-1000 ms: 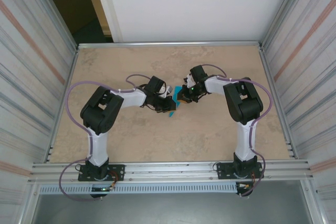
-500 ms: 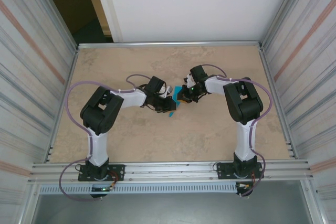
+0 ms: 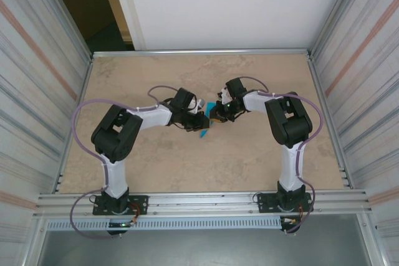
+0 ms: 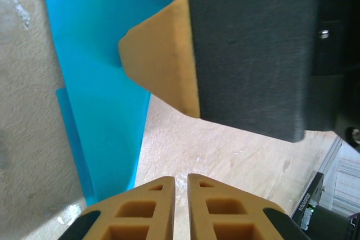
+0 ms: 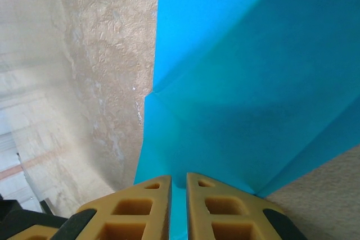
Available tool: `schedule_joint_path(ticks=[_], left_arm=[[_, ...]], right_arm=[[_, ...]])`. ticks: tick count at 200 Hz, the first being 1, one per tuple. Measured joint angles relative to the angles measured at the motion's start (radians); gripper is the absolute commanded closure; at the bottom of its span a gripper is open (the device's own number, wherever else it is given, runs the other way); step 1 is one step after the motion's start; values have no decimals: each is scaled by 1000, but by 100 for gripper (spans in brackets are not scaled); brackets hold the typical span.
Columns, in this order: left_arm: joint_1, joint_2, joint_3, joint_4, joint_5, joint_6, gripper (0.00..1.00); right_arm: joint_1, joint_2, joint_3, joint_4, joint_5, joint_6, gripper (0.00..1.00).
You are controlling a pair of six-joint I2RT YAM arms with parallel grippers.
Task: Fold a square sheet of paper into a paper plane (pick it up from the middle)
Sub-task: Fold the wing for the fifth time at the center of the table.
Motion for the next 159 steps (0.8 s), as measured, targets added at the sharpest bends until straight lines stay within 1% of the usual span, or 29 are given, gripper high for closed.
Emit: schedule_joint_path(ticks=[46, 115, 159], left_arm=[[0, 8, -2, -18, -4, 1, 88], [0, 19, -2, -22, -11, 1, 89], [0, 19, -2, -22, -11, 1, 89]], right_arm=[[0, -8, -4, 3, -3, 0, 82], [1, -53, -18, 23, -21, 0, 81], [1, -71, -23, 36, -2, 0, 80]])
